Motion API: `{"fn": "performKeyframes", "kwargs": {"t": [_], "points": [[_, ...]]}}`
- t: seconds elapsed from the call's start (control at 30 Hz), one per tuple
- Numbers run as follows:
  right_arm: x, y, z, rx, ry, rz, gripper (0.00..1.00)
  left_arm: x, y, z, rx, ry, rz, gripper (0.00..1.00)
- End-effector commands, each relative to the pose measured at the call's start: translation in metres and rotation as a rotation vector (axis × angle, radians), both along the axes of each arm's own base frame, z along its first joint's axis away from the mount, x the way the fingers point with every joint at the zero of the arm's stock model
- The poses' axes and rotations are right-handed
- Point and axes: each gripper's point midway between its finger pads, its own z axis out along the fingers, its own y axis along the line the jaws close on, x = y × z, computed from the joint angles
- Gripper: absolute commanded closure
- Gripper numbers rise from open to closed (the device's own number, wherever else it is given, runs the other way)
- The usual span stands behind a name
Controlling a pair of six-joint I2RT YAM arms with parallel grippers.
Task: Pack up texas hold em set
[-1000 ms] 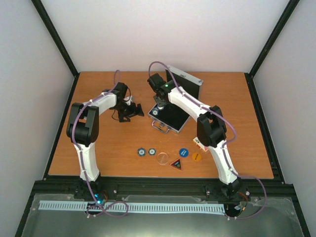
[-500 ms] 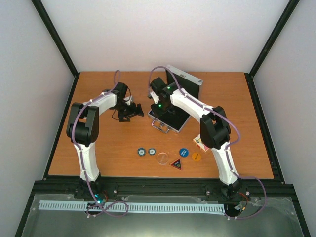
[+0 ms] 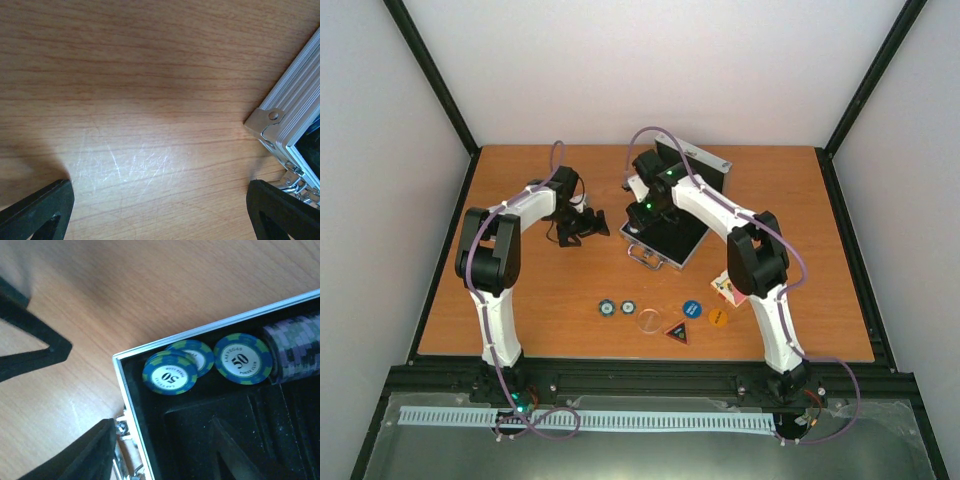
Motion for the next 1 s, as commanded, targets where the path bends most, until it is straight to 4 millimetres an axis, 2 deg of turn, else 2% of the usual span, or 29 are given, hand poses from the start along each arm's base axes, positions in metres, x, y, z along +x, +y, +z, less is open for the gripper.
{"fn": "performKeyframes", "kwargs": {"t": [0.0,0.33,0.53,0.97], "points": [[0.019,0.002,-0.008,0.02,-0.032,0.008,0.45,-0.018,0.022,-0.032,0.102,0.104,0.012,0.02],[0.022,0.008,-0.016,0.056,-0.022,0.028,0.45,-0.009,0.018,-0.027,0.09,0.094,0.015,0.02],[0.023,0.007,-0.029,0.066,0.006,0.034,0.45,-0.011,0.02,-0.027,0.099,0.1,0.013,0.02],[0.027,0.01,-0.039,0.125,0.054,0.039,0.45,-0.01,0.019,-0.03,0.102,0.107,0.011,0.02]]}}
